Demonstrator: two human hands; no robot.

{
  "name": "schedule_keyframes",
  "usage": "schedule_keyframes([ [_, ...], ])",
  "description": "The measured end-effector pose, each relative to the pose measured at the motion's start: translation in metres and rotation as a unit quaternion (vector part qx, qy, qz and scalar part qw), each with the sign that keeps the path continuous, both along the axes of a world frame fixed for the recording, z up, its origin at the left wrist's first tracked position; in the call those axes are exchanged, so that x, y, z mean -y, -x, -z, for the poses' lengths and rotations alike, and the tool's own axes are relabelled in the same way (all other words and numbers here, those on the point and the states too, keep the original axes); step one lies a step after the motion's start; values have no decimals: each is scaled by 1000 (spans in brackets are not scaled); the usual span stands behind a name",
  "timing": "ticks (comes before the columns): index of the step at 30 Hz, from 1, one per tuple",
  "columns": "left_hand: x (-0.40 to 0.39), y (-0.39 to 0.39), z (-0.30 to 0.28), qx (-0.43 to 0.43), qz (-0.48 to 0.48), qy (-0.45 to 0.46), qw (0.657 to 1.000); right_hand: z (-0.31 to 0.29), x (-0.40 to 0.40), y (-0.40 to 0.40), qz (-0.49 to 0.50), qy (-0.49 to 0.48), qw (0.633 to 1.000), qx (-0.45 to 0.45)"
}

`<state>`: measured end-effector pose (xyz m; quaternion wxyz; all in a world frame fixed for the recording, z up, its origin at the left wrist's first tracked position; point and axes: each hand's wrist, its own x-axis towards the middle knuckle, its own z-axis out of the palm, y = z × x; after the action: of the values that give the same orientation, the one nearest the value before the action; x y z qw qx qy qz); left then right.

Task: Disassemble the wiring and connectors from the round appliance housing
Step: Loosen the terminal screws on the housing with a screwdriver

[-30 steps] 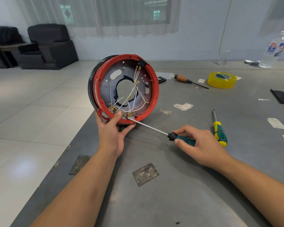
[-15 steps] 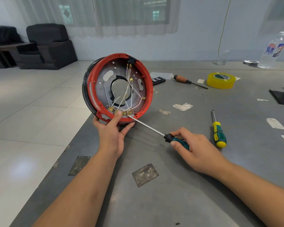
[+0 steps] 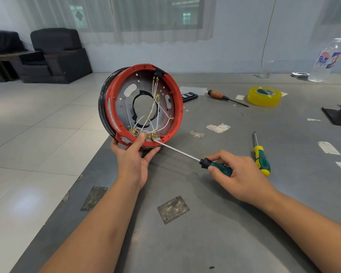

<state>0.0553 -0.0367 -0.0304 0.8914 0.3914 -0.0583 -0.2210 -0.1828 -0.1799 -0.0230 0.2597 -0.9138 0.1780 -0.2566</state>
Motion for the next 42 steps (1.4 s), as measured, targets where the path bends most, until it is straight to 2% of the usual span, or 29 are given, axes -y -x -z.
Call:
schedule_keyframes([
  [11,-1,0,1,18,-2,1,1000,-8,-6,1,26,14,1000,5],
  [20,1,5,-1,29,-13,-13,999,-10,-19,1,31,89,994,-57],
  [33,2,4,0,15,-28,-8,999,2,-40,-10,17,44,995,-85],
  [37,3,3,0,13,-33,-14,999,1,-46,-14,18,-13,996,-87],
  [42,3,3,-1,8,-38,-13,999,-1,-52,-19,-15,-242,969,-50],
])
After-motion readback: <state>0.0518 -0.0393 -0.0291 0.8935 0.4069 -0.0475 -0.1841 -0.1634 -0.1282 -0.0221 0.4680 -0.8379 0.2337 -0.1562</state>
